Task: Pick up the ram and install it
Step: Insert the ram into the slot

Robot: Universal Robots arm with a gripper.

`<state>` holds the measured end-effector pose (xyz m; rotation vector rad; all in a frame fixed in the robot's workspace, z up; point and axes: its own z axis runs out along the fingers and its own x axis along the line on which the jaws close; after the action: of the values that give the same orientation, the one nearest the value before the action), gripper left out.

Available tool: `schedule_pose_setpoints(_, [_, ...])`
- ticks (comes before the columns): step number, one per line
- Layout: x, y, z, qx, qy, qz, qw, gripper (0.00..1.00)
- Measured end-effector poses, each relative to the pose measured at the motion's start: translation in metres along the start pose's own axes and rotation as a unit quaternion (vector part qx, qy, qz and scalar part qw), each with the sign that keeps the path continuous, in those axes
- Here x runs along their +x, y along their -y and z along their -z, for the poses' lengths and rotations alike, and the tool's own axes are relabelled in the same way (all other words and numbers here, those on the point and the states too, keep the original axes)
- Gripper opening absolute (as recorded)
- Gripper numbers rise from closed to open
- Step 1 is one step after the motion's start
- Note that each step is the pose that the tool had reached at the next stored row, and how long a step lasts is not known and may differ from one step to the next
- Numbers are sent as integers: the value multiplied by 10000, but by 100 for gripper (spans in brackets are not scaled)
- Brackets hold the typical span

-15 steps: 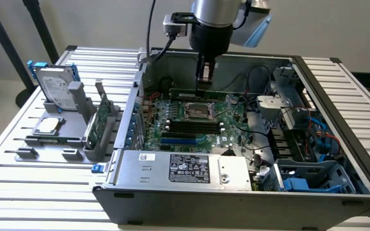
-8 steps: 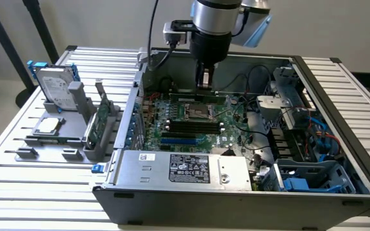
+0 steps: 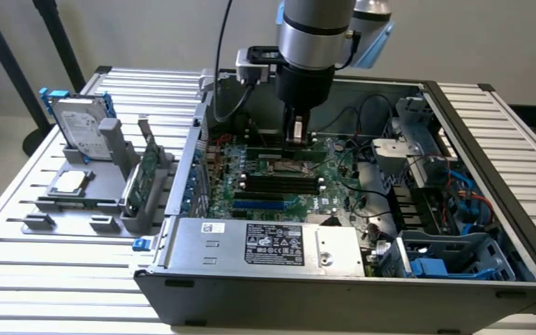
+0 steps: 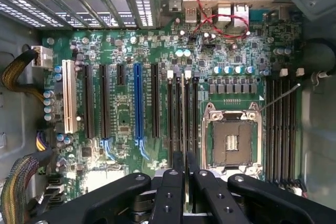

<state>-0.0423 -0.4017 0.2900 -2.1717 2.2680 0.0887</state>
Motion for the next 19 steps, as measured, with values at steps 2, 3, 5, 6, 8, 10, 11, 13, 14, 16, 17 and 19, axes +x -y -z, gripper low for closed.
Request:
schedule_pose_setpoints(2, [17,2,-35,-1,5,0,10000,13])
schedule_pose_setpoints(3, [22,2,-53,-1,5,0,10000,13])
schedule_pose_setpoints(5, [29,4,-88,-1,6,-1,10000,13])
schedule_pose_setpoints(6, [32,5,-108,-1,6,0,10000,13])
schedule_pose_setpoints(8, [38,7,-143,-1,5,0,10000,13])
schedule_pose_setpoints(10, [44,9,-179,-1,6,0,10000,13])
schedule_pose_setpoints(11, [47,10,-197,-1,6,0,10000,13])
schedule_pose_setpoints(13, [54,11,-233,-1,6,0,10000,13])
schedule_pose_setpoints(14, [56,12,-252,-1,6,0,10000,13])
schedule_pose_setpoints(16, [59,13,-288,-1,6,0,10000,13])
schedule_pose_setpoints(17, [60,14,-306,-1,6,0,10000,13])
schedule_pose_setpoints(19, [61,16,-341,-1,5,0,10000,13])
